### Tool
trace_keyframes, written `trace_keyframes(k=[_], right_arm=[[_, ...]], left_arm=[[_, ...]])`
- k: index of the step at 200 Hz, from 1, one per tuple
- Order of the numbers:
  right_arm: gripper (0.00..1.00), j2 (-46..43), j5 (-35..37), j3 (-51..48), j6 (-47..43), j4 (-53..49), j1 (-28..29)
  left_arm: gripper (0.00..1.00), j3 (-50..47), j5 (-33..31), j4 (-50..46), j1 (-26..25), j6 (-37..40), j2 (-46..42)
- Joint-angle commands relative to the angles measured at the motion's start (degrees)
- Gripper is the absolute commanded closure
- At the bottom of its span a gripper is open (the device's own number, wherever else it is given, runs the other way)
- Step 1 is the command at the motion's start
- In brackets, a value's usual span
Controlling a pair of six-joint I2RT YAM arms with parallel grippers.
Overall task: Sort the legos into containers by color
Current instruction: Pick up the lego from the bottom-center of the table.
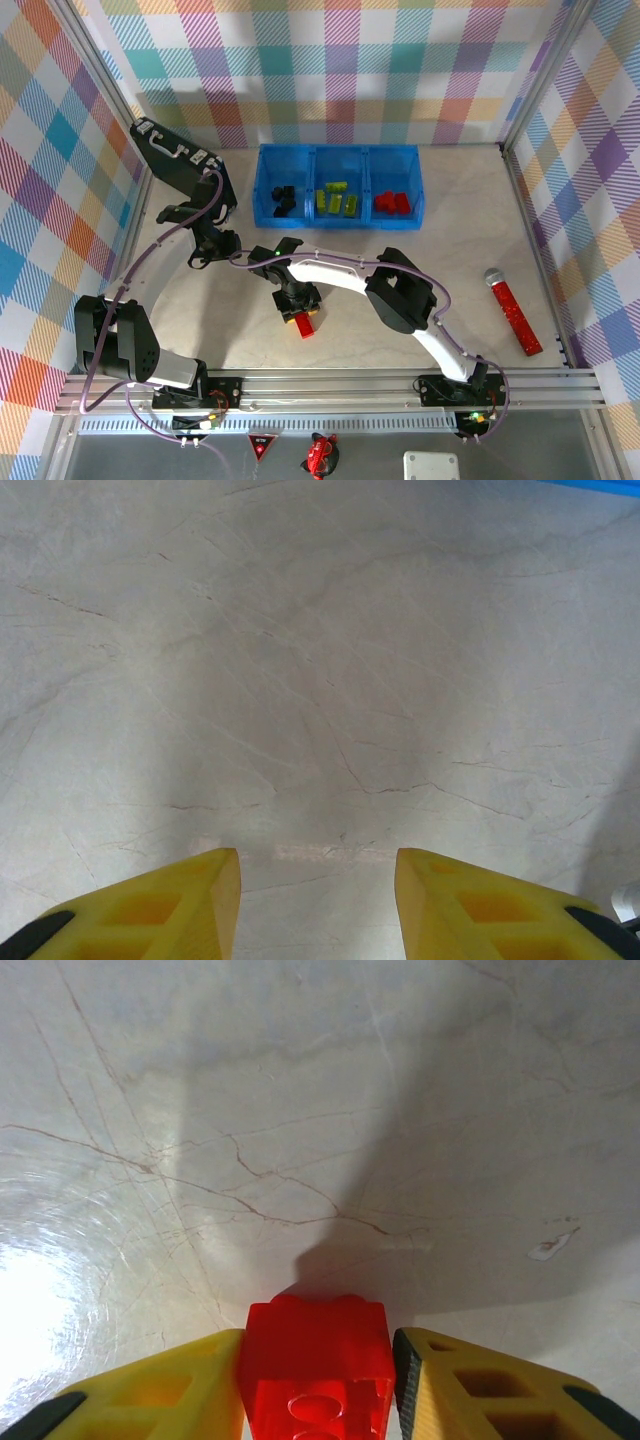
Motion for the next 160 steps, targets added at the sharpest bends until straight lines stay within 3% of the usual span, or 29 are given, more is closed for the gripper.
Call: trace_keyframes(k=[1, 89, 160], right_arm=[[0.59, 1.0, -0.8, 0.7, 0.6, -0.9, 0.6], [0.63, -2.2, 1.6, -0.1, 0.0, -2.0, 0.2], [0.64, -9.3, 2.4, -8.8, -1.2, 0.0, -4.3]], left_arm=[[0.55, -0.5, 0.2, 0.5, 0.7, 0.4, -1.5], [0.55, -0.7, 0.1, 0.6, 0.8, 0.7, -1.5], [0.55, -0.8, 0.1, 0.9, 0.8, 0.9, -1.1]])
